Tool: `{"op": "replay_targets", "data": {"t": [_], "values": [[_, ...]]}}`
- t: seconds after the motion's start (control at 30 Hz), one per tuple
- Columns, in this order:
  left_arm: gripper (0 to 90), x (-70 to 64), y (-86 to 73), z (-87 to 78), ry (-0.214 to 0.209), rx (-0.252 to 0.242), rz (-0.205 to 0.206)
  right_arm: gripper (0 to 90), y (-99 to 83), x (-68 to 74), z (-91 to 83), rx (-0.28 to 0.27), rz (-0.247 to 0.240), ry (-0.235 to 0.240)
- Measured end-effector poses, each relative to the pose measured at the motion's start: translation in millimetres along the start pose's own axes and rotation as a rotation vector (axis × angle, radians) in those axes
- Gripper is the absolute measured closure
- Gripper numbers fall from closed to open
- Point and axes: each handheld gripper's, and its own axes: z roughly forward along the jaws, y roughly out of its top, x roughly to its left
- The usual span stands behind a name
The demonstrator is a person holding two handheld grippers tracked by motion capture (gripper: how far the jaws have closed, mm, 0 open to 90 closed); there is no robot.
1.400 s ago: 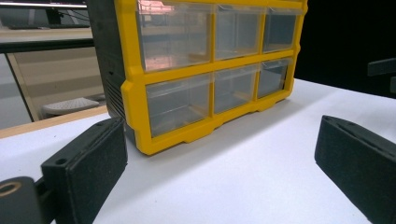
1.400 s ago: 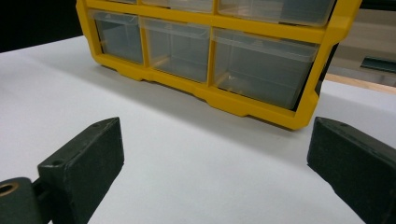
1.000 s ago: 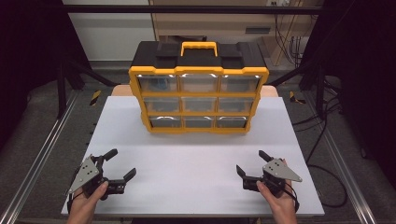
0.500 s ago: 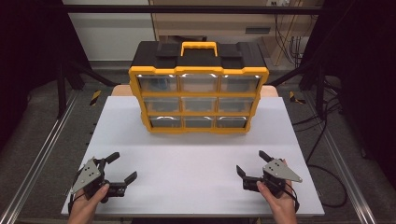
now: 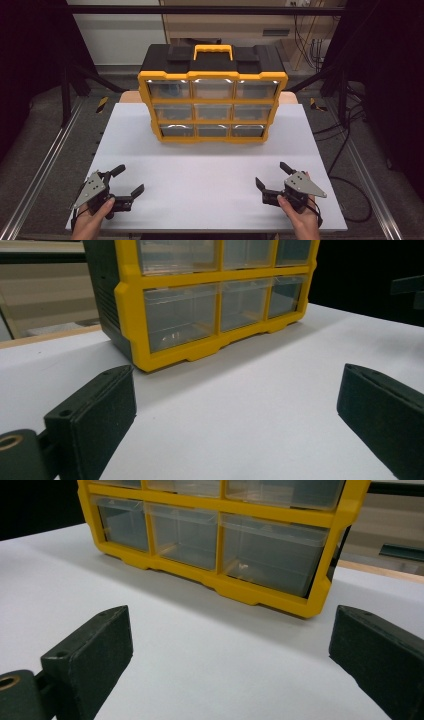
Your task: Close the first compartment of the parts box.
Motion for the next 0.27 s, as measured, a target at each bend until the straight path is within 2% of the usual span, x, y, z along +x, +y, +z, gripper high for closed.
{"op": "replay_targets", "data": {"t": [0.13, 0.27], "values": [[2.1, 2.7, -0.2, -0.3, 0.016, -0.006, -0.018, 4.4, -1.4, -1.4, 0.2, -0.002, 0.005, 0.0], [2.1, 3.1, -1.5, 4.6, 0.018, 0.015, -0.026, 4.4, -2.3, -1.2, 1.6, 0.01, 0.001, 0.006]]}}
